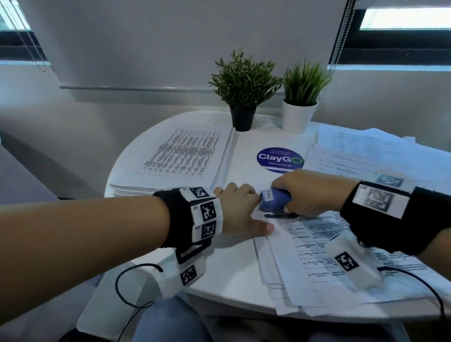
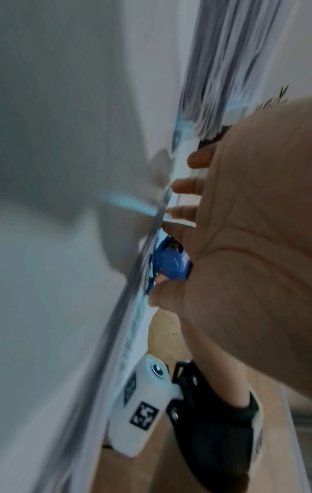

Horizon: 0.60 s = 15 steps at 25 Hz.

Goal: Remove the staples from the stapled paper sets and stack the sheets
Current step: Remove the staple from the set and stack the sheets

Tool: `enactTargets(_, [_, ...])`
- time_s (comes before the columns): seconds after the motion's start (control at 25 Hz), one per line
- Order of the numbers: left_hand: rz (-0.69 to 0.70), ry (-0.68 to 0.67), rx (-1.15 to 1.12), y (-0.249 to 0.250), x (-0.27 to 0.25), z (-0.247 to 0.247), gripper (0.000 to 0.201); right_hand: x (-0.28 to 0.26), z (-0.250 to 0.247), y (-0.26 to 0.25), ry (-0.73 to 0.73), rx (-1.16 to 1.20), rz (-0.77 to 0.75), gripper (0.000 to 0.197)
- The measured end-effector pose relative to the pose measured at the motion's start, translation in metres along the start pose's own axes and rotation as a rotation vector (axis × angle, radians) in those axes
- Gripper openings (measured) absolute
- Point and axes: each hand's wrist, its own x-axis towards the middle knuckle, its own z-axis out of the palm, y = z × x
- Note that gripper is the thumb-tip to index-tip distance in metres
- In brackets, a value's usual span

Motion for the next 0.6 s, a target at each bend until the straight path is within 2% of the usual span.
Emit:
enactTargets(0.12, [-0.031,-0.073,0.027,-0.002,-0.002,0.009,0.091,-0.002,0.004,0.001,0.028,-0.020,-0.024,0.008])
enactTargets(0.28, [-0.013,-0.180,0.041,-0.002,0.004,0.015,0.104,0.000,0.011,-0.003,0.086,-0.080,-0.085,0.011])
enactTargets(0.36, [-0.024,-0.158,0.015,-0.005,0.008,0.019,0.113,0.000,0.013,-0.008,0.093,-0.095,-0.099,0.010])
enactTargets(0.48, [-0.054,-0.126,-0.003,-0.005,0.009,0.025,0.115,0.001,0.015,-0.012,0.098,-0.139,-0.117,0.014])
enactTargets(0.6, [-0.098,-0.142,-0.017,-0.006,0.010,0.023,0.113,0.001,0.013,-0.009,0.103,-0.138,-0.113,0.011])
